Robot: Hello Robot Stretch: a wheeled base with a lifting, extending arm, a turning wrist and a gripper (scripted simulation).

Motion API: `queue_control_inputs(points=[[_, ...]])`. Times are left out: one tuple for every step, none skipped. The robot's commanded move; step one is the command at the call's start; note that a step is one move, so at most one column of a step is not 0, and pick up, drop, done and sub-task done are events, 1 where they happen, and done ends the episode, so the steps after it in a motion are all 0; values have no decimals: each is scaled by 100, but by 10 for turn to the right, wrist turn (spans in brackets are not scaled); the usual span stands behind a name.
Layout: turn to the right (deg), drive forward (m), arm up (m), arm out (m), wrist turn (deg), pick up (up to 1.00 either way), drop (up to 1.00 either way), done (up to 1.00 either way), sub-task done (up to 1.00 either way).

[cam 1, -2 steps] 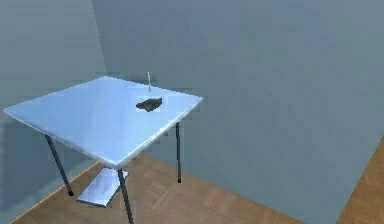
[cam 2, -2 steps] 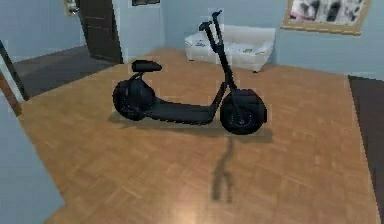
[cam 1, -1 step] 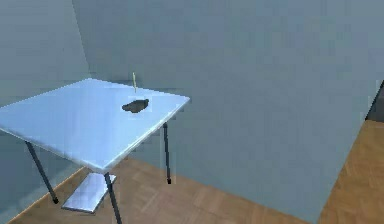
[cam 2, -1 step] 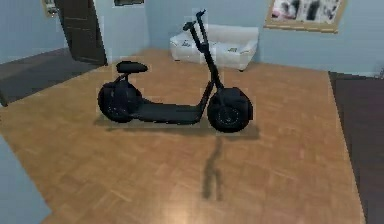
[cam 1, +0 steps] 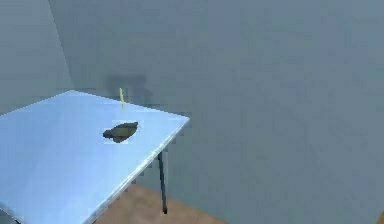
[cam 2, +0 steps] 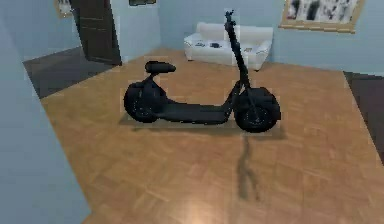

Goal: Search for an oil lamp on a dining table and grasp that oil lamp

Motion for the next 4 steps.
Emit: queue_control_inputs(points=[[450, 0, 0, 0, 0, 0, 0, 0, 0], [180, 0, 0, 0, 0, 0, 0, 0, 0], [30, 0, 0, 0, 0, 0, 0, 0, 0], [450, 0, 0, 0, 0, 0, 0, 0, 0]])
